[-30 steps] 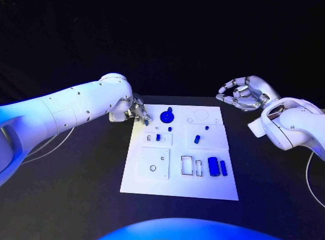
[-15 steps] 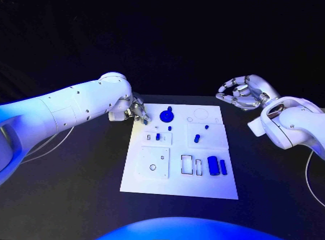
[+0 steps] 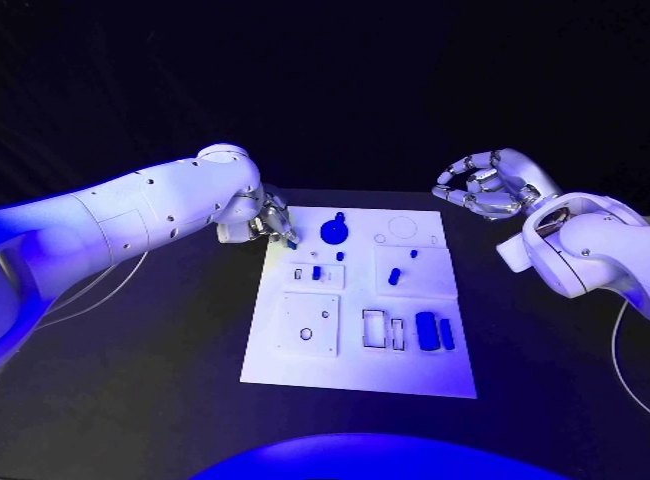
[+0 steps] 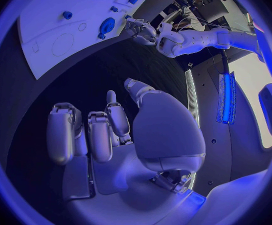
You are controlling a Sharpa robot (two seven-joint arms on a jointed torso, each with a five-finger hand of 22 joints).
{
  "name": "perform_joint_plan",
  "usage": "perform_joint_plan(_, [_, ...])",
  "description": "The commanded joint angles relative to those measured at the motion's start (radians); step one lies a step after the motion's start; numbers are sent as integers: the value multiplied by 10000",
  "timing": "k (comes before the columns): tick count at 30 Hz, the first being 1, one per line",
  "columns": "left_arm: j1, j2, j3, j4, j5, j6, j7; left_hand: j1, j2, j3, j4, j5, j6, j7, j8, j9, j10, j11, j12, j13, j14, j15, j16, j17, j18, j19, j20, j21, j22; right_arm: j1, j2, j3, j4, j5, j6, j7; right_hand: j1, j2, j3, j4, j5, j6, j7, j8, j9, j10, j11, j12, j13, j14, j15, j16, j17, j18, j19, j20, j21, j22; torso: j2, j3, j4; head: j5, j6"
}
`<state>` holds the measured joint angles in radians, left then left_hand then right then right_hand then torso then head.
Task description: Assemble the parts on the task board
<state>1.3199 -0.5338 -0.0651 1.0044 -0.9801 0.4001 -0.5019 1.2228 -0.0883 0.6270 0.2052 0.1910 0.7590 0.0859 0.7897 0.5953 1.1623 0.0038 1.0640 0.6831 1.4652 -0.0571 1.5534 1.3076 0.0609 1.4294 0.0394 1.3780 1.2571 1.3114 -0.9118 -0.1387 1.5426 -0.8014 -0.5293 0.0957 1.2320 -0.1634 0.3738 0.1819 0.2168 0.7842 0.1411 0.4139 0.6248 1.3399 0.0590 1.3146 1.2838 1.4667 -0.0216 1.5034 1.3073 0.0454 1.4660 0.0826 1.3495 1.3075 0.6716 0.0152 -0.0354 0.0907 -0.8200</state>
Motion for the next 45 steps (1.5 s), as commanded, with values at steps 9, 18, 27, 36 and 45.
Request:
perform_joint_plan(9, [40, -769, 65, 1301, 1469, -601, 15, -253, -83, 1517, -1347, 17, 38, -70, 201, 278, 190, -26, 99, 119, 990, -36, 38, 2440, 64, 54, -26, 70, 65, -4, -14, 0, -38, -37, 112, 57, -93, 39, -1, 66, 57, -54, -18, 74, -1, 14, -46, -9, 0, 676, -9, -55, 1073, 176, 69, -46, -64, 72, -42, 2, 103, 24, 27])
perform_joint_plan(18, [62, -1545, 81, 2618, 1018, -1192, 80, -456, -267, 1987, -1613, 72, 113, -115, 344, 325, 352, -74, 191, 236, 984, -79, 22, 2417, 44, 111, -60, 135, 172, -12, -12, 0, -71, -21, 119, 61, -93, 39, -1, 66, 57, -54, -18, 74, -1, 14, -46, -9, 0, 676, -9, -55, 1073, 176, 69, -46, -64, 72, -47, -20, 126, 26, 7])
perform_joint_plan(27, [-39, -1740, 11, 3365, 198, -1498, 143, -573, -355, 2195, -1699, 105, 175, -136, 413, 340, 447, -94, 236, 292, 985, -93, 23, 2418, 30, 143, -78, 176, 239, -40, -7, -2, -79, -10, 123, 71, -93, 39, -1, 66, 57, -54, -18, 74, -1, 14, -46, -9, 0, 676, -9, -55, 1073, 176, 69, -46, -64, 72, -41, -24, 94, 104, -30])
perform_joint_plan(36, [-249, -1700, -107, 3656, -442, -1573, 111, -837, -515, 2577, -1789, 180, 277, -190, 597, 401, 569, -140, 292, 382, 986, -132, 23, 2417, 23, 164, -110, 200, 280, -68, 4, -2, -78, -7, 126, 77, -93, 39, -1, 66, 57, -54, -18, 74, -1, 14, -46, -9, 0, 676, -9, -55, 1073, 176, 69, -46, -64, 72, -32, -19, 72, 110, -60])
perform_joint_plan(45, [-324, -1716, -151, 3783, -707, -1276, 37, -972, -554, 2675, -1792, 177, 328, -227, 713, 457, 616, -168, 312, 408, 990, -154, 30, 2428, 21, 168, -120, 206, 293, -77, -4, -2, -75, -7, 121, 73, -93, 39, -1, 66, 57, -54, -18, 74, -1, 14, -46, -9, 0, 676, -9, -55, 1073, 176, 69, -46, -64, 72, -29, -5, 98, 104, -97])
